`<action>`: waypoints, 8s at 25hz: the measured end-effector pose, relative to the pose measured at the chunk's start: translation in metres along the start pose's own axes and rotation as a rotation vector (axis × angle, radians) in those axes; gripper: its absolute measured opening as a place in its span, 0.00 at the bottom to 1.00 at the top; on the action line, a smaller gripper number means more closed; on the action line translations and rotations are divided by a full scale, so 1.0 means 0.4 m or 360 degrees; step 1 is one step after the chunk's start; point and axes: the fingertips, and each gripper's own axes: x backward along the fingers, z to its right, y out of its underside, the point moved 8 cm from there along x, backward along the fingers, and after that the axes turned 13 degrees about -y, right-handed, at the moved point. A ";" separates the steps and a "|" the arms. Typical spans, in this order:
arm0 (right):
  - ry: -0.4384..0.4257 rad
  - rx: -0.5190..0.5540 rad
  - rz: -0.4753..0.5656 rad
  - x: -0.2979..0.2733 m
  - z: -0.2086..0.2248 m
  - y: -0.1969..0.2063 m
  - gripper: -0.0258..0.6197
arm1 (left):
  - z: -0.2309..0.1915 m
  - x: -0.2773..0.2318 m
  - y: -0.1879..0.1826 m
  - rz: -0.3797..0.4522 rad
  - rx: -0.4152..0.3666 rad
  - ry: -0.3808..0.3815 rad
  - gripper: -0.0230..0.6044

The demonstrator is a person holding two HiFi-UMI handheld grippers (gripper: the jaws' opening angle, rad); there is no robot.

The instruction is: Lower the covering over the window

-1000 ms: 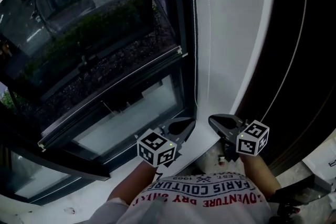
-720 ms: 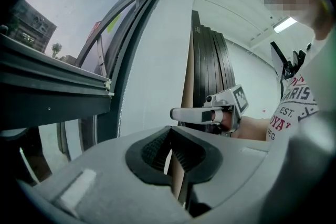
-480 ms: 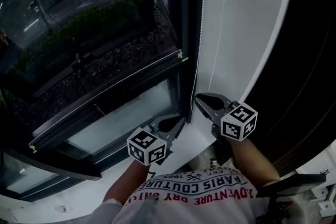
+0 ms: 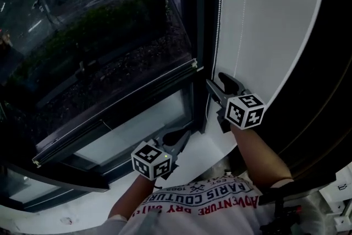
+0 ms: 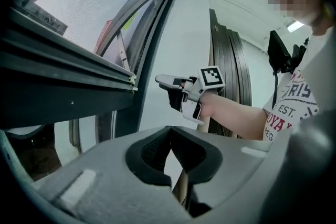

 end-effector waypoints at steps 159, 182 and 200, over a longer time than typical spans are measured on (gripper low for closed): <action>-0.0608 0.0160 -0.0038 0.234 -0.294 -0.202 0.07 | 0.228 -0.067 0.030 0.0004 -0.0282 0.0340 0.05; -0.0510 0.0075 -0.0185 0.316 -0.285 0.052 0.07 | 0.240 -0.088 0.273 -0.0283 -0.0306 0.0170 0.05; -0.0412 -0.0004 -0.0399 0.339 -0.365 0.289 0.07 | 0.219 -0.030 0.500 -0.0516 -0.0286 0.0218 0.06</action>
